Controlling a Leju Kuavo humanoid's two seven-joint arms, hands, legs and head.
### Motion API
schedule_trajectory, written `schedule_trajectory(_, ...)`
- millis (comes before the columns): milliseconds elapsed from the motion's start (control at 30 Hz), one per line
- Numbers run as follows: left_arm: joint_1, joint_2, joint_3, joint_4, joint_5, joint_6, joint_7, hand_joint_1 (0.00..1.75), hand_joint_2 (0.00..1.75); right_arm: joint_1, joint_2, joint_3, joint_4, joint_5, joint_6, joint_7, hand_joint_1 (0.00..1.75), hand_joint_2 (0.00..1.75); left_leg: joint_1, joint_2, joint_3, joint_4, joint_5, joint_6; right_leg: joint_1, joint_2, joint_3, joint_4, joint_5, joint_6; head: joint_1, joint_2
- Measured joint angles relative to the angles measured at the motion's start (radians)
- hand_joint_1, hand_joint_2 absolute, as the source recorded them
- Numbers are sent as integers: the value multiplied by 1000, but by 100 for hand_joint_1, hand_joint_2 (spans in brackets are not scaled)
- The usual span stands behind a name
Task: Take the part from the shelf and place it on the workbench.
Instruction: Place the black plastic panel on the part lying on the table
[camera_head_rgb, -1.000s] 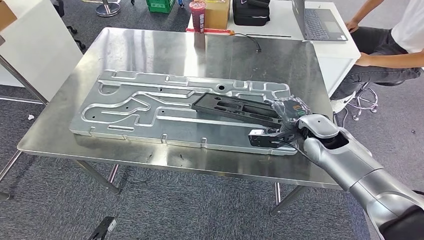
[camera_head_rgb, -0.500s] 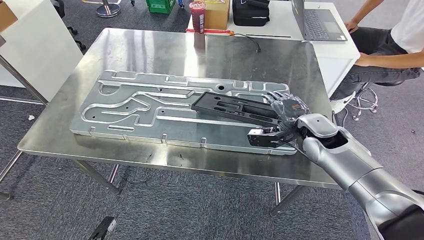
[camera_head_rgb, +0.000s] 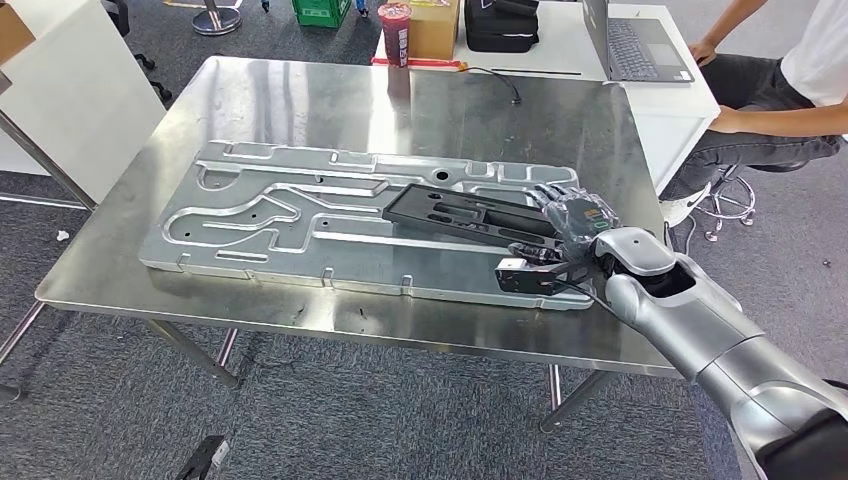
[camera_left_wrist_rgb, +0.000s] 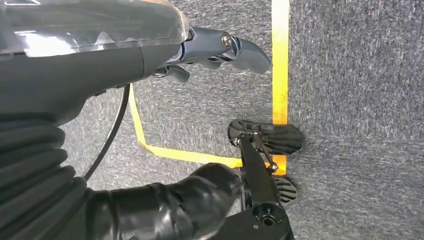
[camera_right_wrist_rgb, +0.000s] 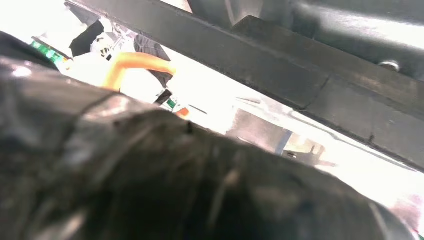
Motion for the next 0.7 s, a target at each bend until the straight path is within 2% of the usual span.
schedule_trajectory(133, 0, -1, 7, 0, 6, 0, 8, 0, 0, 1, 2, 0, 3, -8, -13, -5, 0, 0, 0, 0, 0, 0, 0, 0, 0, 0, 0, 0, 0, 0, 0, 0)
schedule_trajectory(200, 1, -1, 11, 0, 8, 3, 17, 0, 0, 7, 5, -4, -23, -38, -41, -6, 0, 0, -1, 0, -2, 4, -3, 4, -4, 0, 1, -1, 1, 2, 0, 0)
schedule_trajectory(333, 3, -1, 23, 0, 3, 16, 40, 0, 0, 35, 8, -34, -227, -98, -23, 35, 0, 0, 1, 6, 4, -1, 2, 15, -7, 4, 4, -2, 1, 8, -1, 0)
schedule_trajectory(367, 3, -2, 24, 0, 1, 22, 46, 0, 0, 43, 9, -43, -283, -102, -18, 44, 0, 0, 4, 8, 9, -10, 8, 18, -6, 4, 2, 7, -10, 10, 0, 0)
schedule_trajectory(400, 3, -3, 25, 0, -2, 28, 52, 0, 0, 50, 9, -52, -336, -103, -16, 50, 0, 0, 8, 10, 13, -19, 13, 21, -6, 4, -6, 34, -35, 13, 0, 0)
schedule_trajectory(467, 3, -4, 26, 0, -7, 41, 63, 0, 0, 66, 7, -67, -425, -96, -19, 58, 0, 0, 12, 13, 15, -28, 19, 26, -10, 3, -48, 146, -109, 20, 1, 0)
schedule_trajectory(500, 3, -4, 26, 0, -10, 47, 68, 0, 44, 77, 5, -72, -463, -90, -21, 61, 0, 0, 12, 13, 14, -28, 20, 26, -14, 3, -72, 213, -142, 24, 1, 0)
schedule_trajectory(533, 4, -5, 27, 0, -11, 52, 72, 0, 87, 88, 1, -76, -494, -85, -23, 64, 0, 0, 14, 12, 12, -26, 21, 25, -19, 3, -87, 259, -158, 30, 1, 0)
schedule_trajectory(567, 6, -5, 27, 0, -13, 56, 77, 0, 131, 99, -4, -80, -521, -80, -24, 67, 0, 0, 16, 12, 10, -24, 21, 23, -24, 3, -86, 270, -155, 35, 1, 0)
schedule_trajectory(600, 7, -6, 28, 0, -15, 60, 82, 0, 175, 106, -11, -83, -544, -75, -25, 70, 0, 0, 19, 12, 6, -20, 22, 19, -30, 2, -66, 241, -134, 40, 1, 0)
schedule_trajectory(667, 8, -7, 29, 0, -18, 67, 92, 0, 175, 112, -28, -93, -581, -67, -31, 72, 0, 0, 26, 11, -4, -8, 23, 5, -39, 2, 12, 107, -82, 50, 1, 0)
schedule_trajectory(700, 9, -7, 29, -1, -19, 70, 96, 0, 175, 114, -35, -99, -595, -64, -35, 72, 0, 0, 28, 10, -8, -4, 24, -5, -38, 6, 40, 56, -63, 49, 1, 0)
